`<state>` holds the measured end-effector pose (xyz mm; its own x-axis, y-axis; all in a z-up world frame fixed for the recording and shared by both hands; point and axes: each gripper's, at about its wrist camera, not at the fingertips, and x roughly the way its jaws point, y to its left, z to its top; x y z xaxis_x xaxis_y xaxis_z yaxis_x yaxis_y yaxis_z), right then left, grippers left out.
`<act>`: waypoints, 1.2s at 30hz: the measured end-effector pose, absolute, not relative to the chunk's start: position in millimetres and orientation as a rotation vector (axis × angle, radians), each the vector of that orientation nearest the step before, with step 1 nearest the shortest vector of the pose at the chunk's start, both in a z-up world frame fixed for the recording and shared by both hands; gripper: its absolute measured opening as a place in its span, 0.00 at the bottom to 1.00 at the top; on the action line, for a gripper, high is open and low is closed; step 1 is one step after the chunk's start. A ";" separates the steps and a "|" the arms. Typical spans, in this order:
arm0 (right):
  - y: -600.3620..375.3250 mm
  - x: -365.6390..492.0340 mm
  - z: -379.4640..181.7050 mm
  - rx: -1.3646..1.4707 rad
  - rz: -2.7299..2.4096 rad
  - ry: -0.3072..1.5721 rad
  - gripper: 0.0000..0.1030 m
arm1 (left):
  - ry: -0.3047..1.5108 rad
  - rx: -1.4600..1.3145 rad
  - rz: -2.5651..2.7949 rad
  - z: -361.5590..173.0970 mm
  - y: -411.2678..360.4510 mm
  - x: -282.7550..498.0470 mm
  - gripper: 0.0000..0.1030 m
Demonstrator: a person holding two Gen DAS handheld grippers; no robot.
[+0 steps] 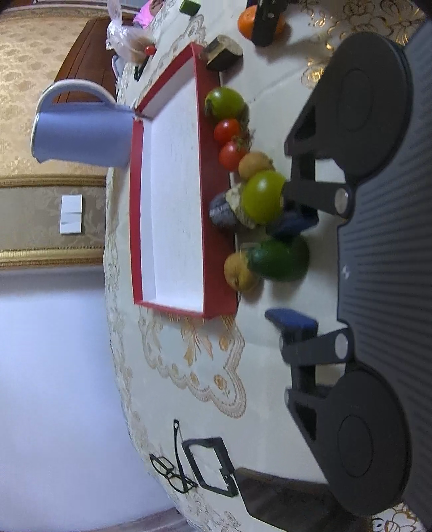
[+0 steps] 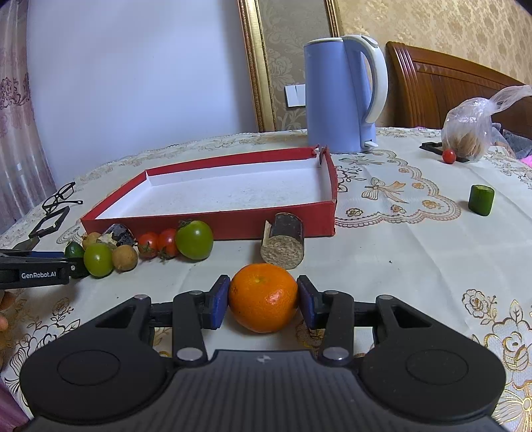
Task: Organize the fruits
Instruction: 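Close the right gripper on the orange while the left gripper grasps the green avocado, then lift the green avocado with the left gripper and release it into the tray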
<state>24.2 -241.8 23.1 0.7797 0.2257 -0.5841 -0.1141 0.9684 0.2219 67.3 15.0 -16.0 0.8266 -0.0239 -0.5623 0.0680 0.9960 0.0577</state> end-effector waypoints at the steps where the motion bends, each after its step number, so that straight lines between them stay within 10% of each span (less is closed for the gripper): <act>1: -242.2 24.3 23.0 0.181 0.183 0.651 0.42 | 0.596 0.080 -0.056 -16.1 12.3 66.8 0.28; 36: -261.3 3.7 45.8 0.205 0.199 0.552 0.42 | 0.540 0.235 0.151 27.1 -17.4 143.8 0.26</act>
